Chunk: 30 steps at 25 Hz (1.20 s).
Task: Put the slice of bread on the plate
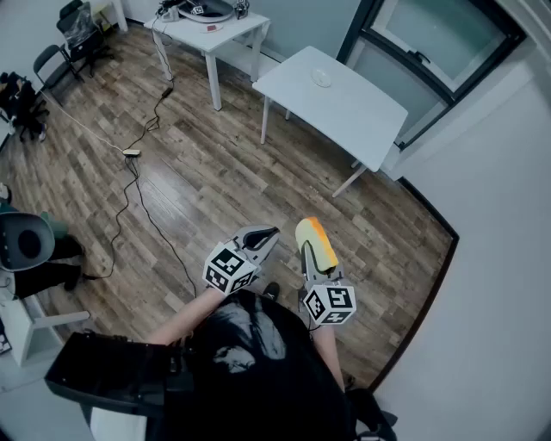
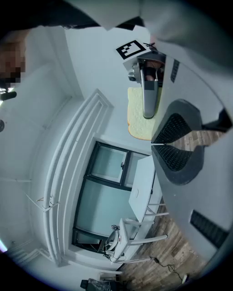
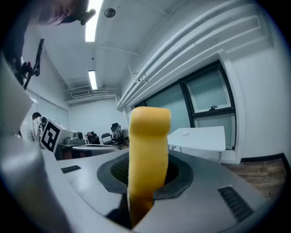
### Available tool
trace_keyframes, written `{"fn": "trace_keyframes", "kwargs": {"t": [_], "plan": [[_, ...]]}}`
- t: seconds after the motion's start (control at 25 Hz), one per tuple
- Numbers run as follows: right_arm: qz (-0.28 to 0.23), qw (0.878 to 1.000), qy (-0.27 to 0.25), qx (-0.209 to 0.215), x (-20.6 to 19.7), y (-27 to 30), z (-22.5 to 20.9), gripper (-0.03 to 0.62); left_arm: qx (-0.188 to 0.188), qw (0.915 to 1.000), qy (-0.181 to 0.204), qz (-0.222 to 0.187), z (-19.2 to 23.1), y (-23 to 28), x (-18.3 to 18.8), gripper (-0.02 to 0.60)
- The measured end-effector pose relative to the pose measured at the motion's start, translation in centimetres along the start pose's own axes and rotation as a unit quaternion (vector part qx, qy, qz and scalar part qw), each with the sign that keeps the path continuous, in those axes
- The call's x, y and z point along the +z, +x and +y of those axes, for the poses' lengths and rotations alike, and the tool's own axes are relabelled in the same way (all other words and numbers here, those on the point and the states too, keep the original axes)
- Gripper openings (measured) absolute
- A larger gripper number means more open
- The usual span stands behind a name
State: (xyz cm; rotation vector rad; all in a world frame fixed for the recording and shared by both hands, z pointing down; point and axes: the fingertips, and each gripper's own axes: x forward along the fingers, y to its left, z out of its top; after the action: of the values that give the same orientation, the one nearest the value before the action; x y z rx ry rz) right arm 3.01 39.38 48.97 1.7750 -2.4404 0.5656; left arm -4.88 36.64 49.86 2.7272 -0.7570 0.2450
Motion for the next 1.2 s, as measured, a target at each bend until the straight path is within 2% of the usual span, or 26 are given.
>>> {"fn": "trace_keyframes", "kwargs": {"t": [0.48, 0.88, 1.2], "plan": [[0.006, 1.0, -0.004, 0.014, 0.1, 1.0, 0.9, 0.097, 0.0, 1.0, -0.003, 0.0, 0.5, -0.5, 0.2, 0.003], [0.032, 0.999, 0.032, -0.01, -1.8, 3.9, 1.7, 0.097, 0.005, 0.9999, -0.01, 0.006, 3.1, -2.5, -0.5, 0.003], [0.022, 0.998, 0.052, -0.001, -2.1, 6.6, 4.7, 0.097, -0.022, 0.9996, -0.014, 0.011, 5.8, -4.3, -1.2, 0.003]]}}
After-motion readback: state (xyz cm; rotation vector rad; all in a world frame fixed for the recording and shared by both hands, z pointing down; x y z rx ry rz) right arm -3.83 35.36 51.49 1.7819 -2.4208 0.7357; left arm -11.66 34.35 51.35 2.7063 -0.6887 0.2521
